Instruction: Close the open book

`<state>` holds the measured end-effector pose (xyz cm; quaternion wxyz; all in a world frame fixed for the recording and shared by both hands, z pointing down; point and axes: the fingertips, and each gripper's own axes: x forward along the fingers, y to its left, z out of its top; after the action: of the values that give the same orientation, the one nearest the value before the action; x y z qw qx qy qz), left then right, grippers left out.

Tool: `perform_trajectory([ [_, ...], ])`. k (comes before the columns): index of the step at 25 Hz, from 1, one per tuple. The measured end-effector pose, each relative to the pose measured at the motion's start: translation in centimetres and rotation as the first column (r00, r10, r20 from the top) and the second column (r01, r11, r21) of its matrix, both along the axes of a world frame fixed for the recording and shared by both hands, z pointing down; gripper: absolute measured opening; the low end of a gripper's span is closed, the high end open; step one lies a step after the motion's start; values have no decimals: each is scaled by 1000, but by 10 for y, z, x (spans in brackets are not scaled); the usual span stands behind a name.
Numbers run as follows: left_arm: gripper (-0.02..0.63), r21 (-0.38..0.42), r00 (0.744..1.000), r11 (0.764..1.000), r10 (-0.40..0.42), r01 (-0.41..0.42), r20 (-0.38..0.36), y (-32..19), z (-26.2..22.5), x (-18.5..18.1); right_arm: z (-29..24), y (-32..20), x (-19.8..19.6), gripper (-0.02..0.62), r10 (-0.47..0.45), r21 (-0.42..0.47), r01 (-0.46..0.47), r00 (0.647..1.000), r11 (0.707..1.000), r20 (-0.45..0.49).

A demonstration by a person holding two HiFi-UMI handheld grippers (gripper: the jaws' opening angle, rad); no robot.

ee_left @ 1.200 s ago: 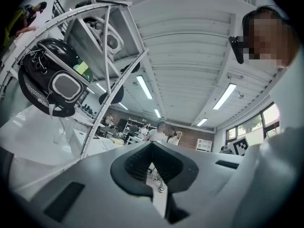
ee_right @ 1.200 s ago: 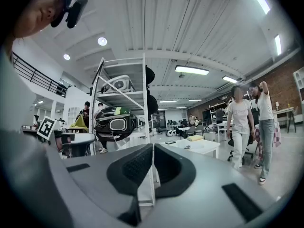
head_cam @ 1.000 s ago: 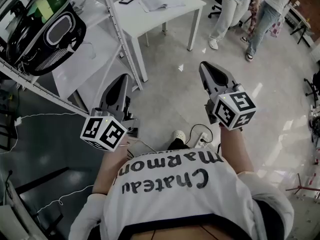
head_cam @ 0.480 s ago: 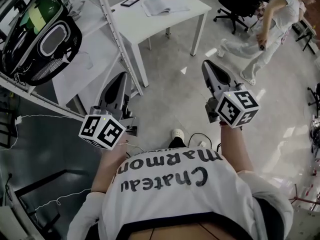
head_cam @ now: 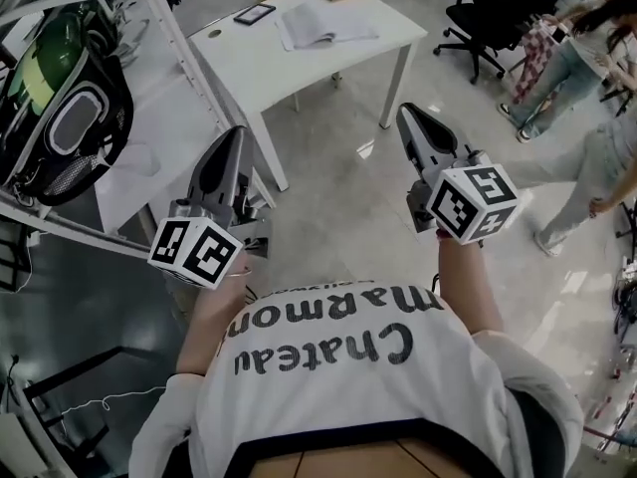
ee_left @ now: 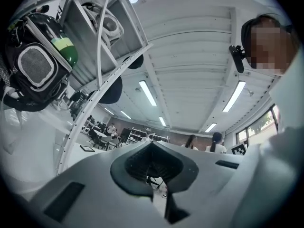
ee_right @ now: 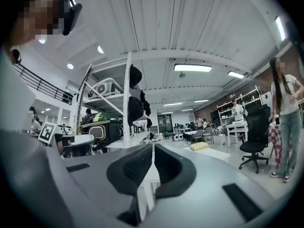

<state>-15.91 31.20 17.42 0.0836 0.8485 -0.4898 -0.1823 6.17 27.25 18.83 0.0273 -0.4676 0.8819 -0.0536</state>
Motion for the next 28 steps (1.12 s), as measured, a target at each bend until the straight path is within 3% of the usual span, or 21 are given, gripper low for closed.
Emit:
perform_trajectory([
  [6, 23, 8, 1000, 1000, -18, 18, 11, -42, 11, 26, 11, -39, 30, 34, 8, 7, -8, 1000, 1000, -5],
  [15, 23, -79, 1000, 997, 10, -8, 23, -74, 32, 51, 35, -61, 55, 35, 33, -70, -31, 999, 997, 29],
  [28, 23, -135, 999, 991, 25, -21, 30, -109, 63, 50, 79, -93, 36, 35, 5, -164, 3, 999, 986, 45],
])
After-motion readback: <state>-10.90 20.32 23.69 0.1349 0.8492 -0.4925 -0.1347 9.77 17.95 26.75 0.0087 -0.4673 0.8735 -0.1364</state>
